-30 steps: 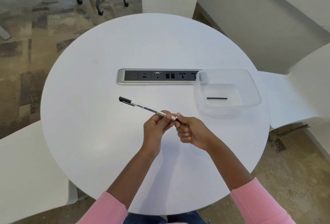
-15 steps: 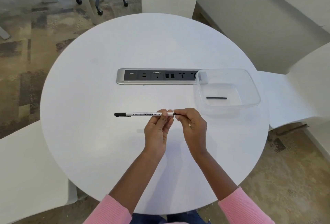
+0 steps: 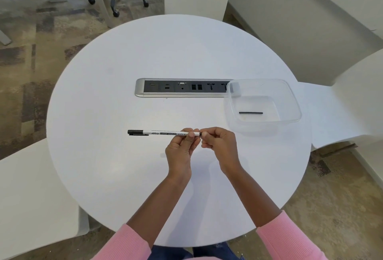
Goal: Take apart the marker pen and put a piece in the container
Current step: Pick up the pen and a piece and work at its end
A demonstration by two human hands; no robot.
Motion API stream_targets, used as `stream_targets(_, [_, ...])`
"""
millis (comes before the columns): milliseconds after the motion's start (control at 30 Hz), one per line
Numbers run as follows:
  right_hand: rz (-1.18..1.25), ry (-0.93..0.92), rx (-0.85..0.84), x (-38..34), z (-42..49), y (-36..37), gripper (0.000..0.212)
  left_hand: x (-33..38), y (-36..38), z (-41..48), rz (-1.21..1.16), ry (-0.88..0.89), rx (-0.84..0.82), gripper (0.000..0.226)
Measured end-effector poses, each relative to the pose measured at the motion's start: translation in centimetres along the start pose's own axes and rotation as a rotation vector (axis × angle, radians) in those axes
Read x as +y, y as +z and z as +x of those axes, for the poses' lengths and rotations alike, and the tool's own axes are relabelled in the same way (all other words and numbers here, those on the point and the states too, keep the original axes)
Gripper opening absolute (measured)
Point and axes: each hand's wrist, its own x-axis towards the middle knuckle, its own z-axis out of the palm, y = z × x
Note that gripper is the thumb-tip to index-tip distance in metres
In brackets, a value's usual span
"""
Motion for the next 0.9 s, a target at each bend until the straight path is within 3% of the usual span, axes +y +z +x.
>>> stream_targets(167, [0.215, 0.334, -0.133, -0.7, 0.4, -0.8, 0.02, -0.1, -0.4, -0.1, 0.091, 0.031, -0.01, 0.022])
stream_targets(233, [0.262, 0.37, -0.156, -0.9, 0.5, -1.1, 0.018, 0.1, -0.5, 0.0, 0.091, 0.032, -0.016, 0.021])
stream_targets(333, [0.182, 0.2, -0.124, -0.6, 0.4, -0.9, 0.014, 0.4, -0.1, 0.1, 0.042, 0.027, -0.014, 0.016])
stream_targets(467, [-0.263, -0.245, 0.064, 0.2, -0.6, -0.2, 0.013, 0.6, 0.4, 0.3, -0.041, 0.003, -0.029, 0.014])
stream_targets(600, [-0.608, -0.612, 0.13, 0.6, -0.7, -0.4, 0.012, 0.6, 0.8, 0.1, -0.094, -0.018, -0.03, 0.016])
stream_targets(733, [-0.819, -0.747, 0.125, 0.4, 0.0, -0.9, 0.011, 0.6, 1.1, 0.1, -0.092, -0.027, -0.012, 0.016])
stream_targets(900, [-0.869, -0.749, 0.092, -0.3, 0.4, -0.9, 0.013, 0.5, 1.3, 0.1, -0.072, -0.018, -0.005, 0.017])
